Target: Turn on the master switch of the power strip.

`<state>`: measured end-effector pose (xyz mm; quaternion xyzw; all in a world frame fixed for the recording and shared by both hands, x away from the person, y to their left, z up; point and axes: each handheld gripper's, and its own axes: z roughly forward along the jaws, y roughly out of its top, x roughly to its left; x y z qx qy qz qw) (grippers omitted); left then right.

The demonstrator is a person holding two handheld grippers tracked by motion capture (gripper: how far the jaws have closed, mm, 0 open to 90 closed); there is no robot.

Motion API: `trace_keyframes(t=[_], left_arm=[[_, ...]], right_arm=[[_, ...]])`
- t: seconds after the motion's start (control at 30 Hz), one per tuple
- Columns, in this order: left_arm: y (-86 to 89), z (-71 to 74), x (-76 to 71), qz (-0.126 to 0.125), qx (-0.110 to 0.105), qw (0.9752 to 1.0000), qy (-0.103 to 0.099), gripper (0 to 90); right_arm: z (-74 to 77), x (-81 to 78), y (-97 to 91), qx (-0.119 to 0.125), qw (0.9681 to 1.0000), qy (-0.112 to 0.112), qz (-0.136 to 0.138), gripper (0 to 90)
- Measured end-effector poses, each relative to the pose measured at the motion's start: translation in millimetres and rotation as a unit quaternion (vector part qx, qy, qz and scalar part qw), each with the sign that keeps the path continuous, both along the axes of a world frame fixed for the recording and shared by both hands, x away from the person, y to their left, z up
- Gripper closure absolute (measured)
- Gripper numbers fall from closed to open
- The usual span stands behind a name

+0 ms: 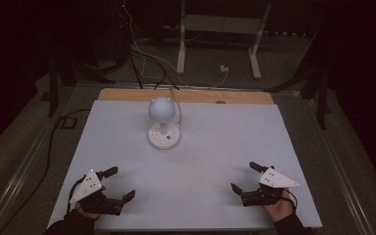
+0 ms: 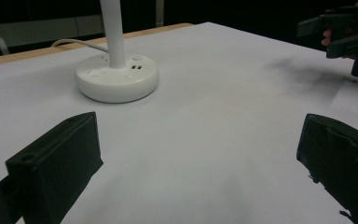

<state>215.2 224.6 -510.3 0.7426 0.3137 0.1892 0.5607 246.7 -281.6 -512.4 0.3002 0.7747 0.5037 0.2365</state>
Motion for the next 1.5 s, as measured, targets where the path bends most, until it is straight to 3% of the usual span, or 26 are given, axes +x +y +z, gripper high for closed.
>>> trace_keyframes(t=[0.2,0.57,0.6,0.77,0.93,1.23,1.5], left_arm=[[-1.5,-0.3,-0.7,-0.005,0.006,1.0000,0.001,0.2],[-4.3,0.6,-1.4,-0.007,0.020,0.9998,0.005,0.2],[-5.3,0.7,-2.0,-0.009,0.027,0.9996,0.004,0.2],[-5.8,-0.1,-0.8,-0.008,0.025,0.9996,0.010,0.2],[-5.8,0.0,-0.5,-0.007,0.021,0.9997,0.010,0.2],[-18.1,5.4,0.9,-0.021,0.024,0.9989,0.036,0.2],[-24.0,19.0,7.9,-0.018,0.034,0.9989,0.027,0.2]], right_arm=[[0.6,-1.2,0.8,-0.001,1.0000,-0.001,0.001,0.0],[-0.1,-0.7,-0.1,0.009,0.9997,0.022,-0.002,0.0],[-0.2,-0.7,-0.7,0.010,0.9997,0.021,-0.002,0.0],[2.4,-2.0,-1.6,0.017,0.9998,0.013,-0.004,0.0],[1.9,-3.1,1.2,0.001,1.0000,0.007,0.005,0.0],[2.0,-3.7,0.5,-0.011,0.9999,0.001,-0.007,0.0],[3.4,-4.5,-0.1,-0.004,0.9999,0.001,-0.009,0.0]])
